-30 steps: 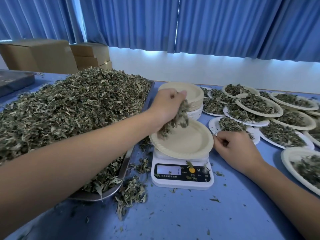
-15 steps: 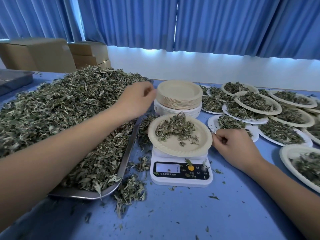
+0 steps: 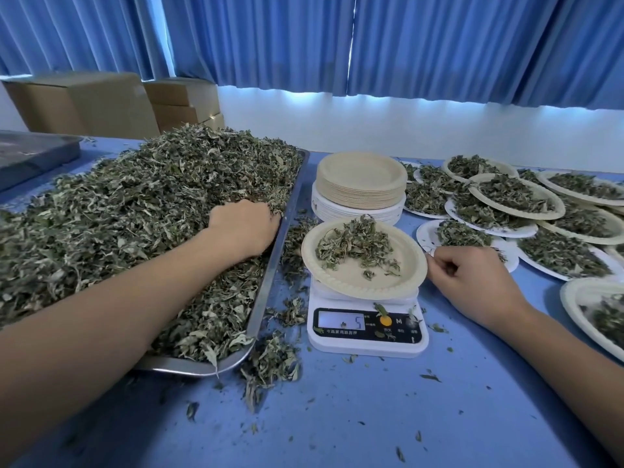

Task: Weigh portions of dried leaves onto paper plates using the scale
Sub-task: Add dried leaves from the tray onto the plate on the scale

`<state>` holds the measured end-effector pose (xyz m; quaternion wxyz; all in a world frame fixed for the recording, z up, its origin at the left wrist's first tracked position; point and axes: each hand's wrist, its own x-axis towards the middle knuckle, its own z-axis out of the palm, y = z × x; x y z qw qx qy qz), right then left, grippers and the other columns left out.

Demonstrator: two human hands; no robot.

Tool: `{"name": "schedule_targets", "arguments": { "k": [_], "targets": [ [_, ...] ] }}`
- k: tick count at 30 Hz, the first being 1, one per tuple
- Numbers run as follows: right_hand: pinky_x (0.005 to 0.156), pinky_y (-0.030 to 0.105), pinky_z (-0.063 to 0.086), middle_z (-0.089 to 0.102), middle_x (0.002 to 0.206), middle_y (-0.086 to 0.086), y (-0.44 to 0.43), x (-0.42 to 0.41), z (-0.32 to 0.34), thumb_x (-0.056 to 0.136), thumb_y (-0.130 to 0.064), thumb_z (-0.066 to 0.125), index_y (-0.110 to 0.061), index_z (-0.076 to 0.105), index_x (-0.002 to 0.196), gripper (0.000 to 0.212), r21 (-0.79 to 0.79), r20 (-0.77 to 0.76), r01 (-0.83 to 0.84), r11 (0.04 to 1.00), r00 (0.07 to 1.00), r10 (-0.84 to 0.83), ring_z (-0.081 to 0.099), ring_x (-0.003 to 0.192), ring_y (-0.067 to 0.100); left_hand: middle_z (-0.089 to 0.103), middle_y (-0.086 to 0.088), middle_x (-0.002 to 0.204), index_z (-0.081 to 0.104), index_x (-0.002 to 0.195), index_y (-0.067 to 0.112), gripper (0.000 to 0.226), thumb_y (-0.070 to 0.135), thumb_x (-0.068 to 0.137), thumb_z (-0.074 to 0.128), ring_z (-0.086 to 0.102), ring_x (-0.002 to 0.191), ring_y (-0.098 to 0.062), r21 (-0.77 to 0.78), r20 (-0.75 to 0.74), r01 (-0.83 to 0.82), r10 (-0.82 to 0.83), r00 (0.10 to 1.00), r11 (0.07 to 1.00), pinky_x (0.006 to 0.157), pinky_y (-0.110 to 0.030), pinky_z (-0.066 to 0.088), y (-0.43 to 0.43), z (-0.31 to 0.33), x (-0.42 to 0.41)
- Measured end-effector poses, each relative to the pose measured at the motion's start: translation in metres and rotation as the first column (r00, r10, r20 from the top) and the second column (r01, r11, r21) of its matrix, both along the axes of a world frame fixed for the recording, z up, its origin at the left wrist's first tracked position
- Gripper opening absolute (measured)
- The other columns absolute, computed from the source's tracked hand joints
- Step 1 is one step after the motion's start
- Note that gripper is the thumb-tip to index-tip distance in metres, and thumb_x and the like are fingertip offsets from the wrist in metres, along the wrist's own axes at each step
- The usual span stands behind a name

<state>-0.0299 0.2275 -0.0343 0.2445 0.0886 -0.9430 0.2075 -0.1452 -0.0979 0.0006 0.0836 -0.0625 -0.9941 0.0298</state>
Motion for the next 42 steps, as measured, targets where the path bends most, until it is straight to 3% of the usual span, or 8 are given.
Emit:
{"name": "schedule_targets", "arguments": {
  "k": [5, 15, 20, 23, 26, 30, 37, 42],
  "targets": [
    [0.049, 0.034, 0.033, 0.032, 0.042, -0.005, 0.001, -0.001, -0.001, 0.094, -0.033, 0.055, -0.020, 0.031, 0.052, 0.050, -0.003, -0.002, -0.008, 1.000, 1.000, 0.008, 0.029, 0.044, 0.016, 0.066, -0.002, 0.091, 0.053, 0.091, 0.018, 0.014, 0.006, 0.095, 0.047, 0.051, 0.073, -0.027, -0.281, 0.043, -0.040, 0.054, 0.998, 0.959, 0.069, -0.036, 0.038, 0.014, 0.008, 0.013],
    [0.049, 0.033, 0.030, 0.030, 0.043, -0.006, 0.004, -0.003, -0.004, 0.097, -0.021, 0.062, -0.021, 0.030, 0.053, 0.055, 0.006, -0.005, 0.008, 1.000, 1.000, -0.008, 0.028, 0.044, 0.013, 0.071, -0.008, 0.086, 0.072, 0.096, 0.010, 0.011, 0.021, 0.094, 0.071, 0.066, 0.067, -0.026, 0.240, -0.113, 0.080, -0.054, 0.992, 0.968, 0.071, -0.037, 0.057, 0.001, 0.031, 0.013],
    [0.050, 0.033, 0.031, 0.033, 0.043, -0.005, 0.004, -0.004, -0.003, 0.098, -0.020, 0.062, -0.019, 0.032, 0.053, 0.054, 0.008, -0.001, 0.007, 1.000, 1.000, -0.007, 0.031, 0.044, 0.014, 0.075, 0.001, 0.107, 0.078, 0.091, 0.022, 0.019, 0.040, 0.084, 0.079, 0.063, 0.093, -0.009, 0.553, -0.199, 0.373, -0.316, 0.927, 0.745, 0.090, -0.028, 0.047, 0.011, 0.053, 0.023],
    [0.051, 0.034, 0.034, 0.035, 0.043, -0.003, 0.004, -0.004, -0.003, 0.098, -0.021, 0.061, -0.018, 0.033, 0.053, 0.053, -0.012, 0.012, 0.002, 1.000, 1.000, -0.002, 0.032, 0.044, 0.015, 0.075, 0.014, 0.086, 0.078, 0.094, 0.026, 0.022, 0.045, 0.083, 0.076, 0.065, 0.071, 0.005, 0.626, -0.130, 0.529, -0.592, 0.795, 0.573, 0.068, -0.013, 0.049, 0.028, 0.058, 0.042],
    [0.050, 0.033, 0.032, 0.034, 0.043, -0.004, 0.004, -0.003, -0.003, 0.098, -0.022, 0.061, -0.018, 0.032, 0.053, 0.053, -0.012, 0.015, 0.002, 1.000, 1.000, -0.002, 0.031, 0.044, 0.015, 0.072, 0.018, 0.087, 0.076, 0.100, 0.031, 0.028, 0.054, 0.083, 0.073, 0.065, 0.077, 0.002, 0.554, -0.027, 0.616, -0.727, 0.686, 0.561, 0.070, -0.017, 0.051, 0.045, 0.052, 0.051],
    [0.049, 0.032, 0.031, 0.031, 0.043, -0.005, 0.003, -0.003, -0.003, 0.098, -0.023, 0.061, -0.020, 0.030, 0.053, 0.055, -0.009, 0.007, -0.006, 1.000, 1.000, 0.006, 0.028, 0.043, 0.012, 0.069, 0.018, 0.079, 0.075, 0.102, 0.032, 0.033, 0.060, 0.090, 0.062, 0.055, 0.062, 0.004, 0.605, -0.133, 0.602, -0.679, 0.722, 0.521, 0.059, -0.014, 0.042, 0.047, 0.046, 0.037],
    [0.049, 0.032, 0.031, 0.031, 0.042, -0.005, 0.004, -0.004, -0.003, 0.098, -0.025, 0.061, -0.022, 0.030, 0.053, 0.055, -0.003, 0.007, 0.002, 1.000, 1.000, -0.002, 0.028, 0.043, 0.011, 0.070, 0.005, 0.086, 0.067, 0.089, 0.027, 0.017, 0.036, 0.097, 0.056, 0.066, 0.075, -0.017, 0.285, -0.019, 0.246, -0.251, 0.968, 0.926, 0.073, -0.036, 0.057, -0.002, 0.030, -0.015],
    [0.049, 0.033, 0.031, 0.030, 0.042, -0.006, 0.003, -0.003, -0.002, 0.096, -0.027, 0.060, -0.023, 0.029, 0.052, 0.054, 0.001, 0.003, 0.009, 1.000, 1.000, -0.009, 0.026, 0.044, 0.012, 0.064, 0.001, 0.096, 0.059, 0.094, 0.022, 0.013, 0.033, 0.093, 0.066, 0.061, 0.083, -0.018, 0.201, 0.148, 0.107, -0.138, 0.979, 0.974, 0.075, -0.036, 0.054, -0.020, -0.005, -0.026]
  ]
}}
